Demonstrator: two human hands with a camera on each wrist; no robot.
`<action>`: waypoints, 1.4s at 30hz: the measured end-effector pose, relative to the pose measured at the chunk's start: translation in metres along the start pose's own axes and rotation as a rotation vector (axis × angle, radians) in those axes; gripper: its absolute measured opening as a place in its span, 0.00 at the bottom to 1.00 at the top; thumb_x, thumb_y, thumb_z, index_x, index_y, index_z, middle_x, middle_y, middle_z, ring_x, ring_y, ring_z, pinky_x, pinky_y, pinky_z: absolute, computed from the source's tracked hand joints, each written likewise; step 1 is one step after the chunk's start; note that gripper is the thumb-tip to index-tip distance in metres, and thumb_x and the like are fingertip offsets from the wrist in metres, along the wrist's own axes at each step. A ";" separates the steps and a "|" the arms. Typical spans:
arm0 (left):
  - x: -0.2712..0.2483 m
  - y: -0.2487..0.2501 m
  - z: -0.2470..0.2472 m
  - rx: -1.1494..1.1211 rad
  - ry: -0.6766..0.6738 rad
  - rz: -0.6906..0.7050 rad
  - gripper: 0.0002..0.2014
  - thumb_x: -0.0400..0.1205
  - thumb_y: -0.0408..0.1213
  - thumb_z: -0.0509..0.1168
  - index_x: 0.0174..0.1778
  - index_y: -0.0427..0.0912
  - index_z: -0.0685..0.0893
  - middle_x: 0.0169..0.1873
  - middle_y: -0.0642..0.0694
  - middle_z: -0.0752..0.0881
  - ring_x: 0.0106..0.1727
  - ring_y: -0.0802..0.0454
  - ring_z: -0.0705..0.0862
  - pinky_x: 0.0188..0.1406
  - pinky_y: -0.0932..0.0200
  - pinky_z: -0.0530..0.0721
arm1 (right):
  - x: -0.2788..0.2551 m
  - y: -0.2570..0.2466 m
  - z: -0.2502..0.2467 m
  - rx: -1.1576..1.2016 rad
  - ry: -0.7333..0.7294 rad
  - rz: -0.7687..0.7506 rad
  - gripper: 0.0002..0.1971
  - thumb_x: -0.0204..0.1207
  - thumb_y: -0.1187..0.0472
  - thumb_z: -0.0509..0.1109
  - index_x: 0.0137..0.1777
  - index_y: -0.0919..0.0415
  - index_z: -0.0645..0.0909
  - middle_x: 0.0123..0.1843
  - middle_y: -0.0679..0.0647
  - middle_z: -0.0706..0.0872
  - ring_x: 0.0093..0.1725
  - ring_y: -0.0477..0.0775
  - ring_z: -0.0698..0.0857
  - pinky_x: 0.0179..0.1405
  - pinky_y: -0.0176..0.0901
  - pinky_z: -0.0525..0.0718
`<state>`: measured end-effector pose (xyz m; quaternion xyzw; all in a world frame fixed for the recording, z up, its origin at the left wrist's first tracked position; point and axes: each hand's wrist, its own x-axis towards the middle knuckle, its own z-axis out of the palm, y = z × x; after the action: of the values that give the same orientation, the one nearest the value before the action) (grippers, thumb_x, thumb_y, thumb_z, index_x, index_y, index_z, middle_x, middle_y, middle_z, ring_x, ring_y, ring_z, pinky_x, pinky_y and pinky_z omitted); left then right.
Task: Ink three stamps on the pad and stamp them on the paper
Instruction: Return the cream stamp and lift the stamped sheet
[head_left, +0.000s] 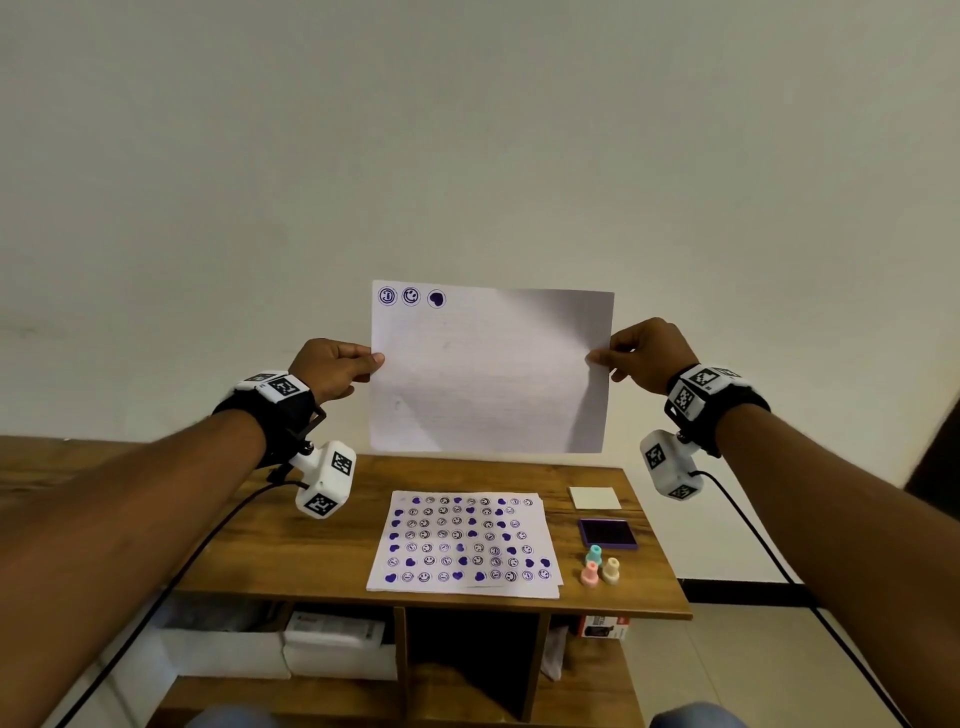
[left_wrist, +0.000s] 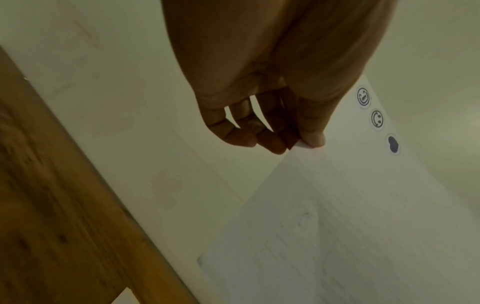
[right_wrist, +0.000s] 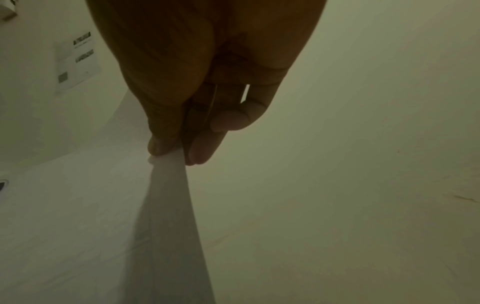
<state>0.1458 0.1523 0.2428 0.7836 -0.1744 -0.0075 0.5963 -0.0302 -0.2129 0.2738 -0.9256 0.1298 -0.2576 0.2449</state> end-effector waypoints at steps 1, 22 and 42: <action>0.000 0.000 0.000 -0.001 0.001 -0.001 0.13 0.77 0.39 0.74 0.54 0.38 0.88 0.45 0.43 0.88 0.41 0.59 0.86 0.38 0.63 0.81 | 0.001 0.000 0.000 0.001 -0.001 0.000 0.11 0.75 0.51 0.79 0.43 0.60 0.94 0.33 0.56 0.92 0.33 0.47 0.88 0.46 0.44 0.86; -0.004 -0.045 0.014 -0.005 -0.039 -0.097 0.05 0.77 0.39 0.74 0.46 0.44 0.89 0.41 0.48 0.89 0.43 0.56 0.86 0.37 0.62 0.80 | -0.008 0.022 0.047 -0.011 -0.091 0.096 0.12 0.76 0.53 0.78 0.39 0.62 0.93 0.33 0.55 0.92 0.40 0.56 0.90 0.50 0.48 0.87; -0.025 -0.243 0.074 0.123 -0.072 -0.501 0.12 0.74 0.31 0.75 0.54 0.38 0.88 0.46 0.41 0.91 0.35 0.55 0.85 0.32 0.65 0.79 | -0.054 0.120 0.240 -0.160 -0.439 0.416 0.37 0.63 0.51 0.86 0.73 0.47 0.77 0.67 0.53 0.87 0.56 0.61 0.90 0.65 0.52 0.85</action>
<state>0.1702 0.1456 -0.0111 0.8363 0.0038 -0.1723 0.5205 0.0409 -0.2017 0.0103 -0.9290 0.2803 0.0149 0.2410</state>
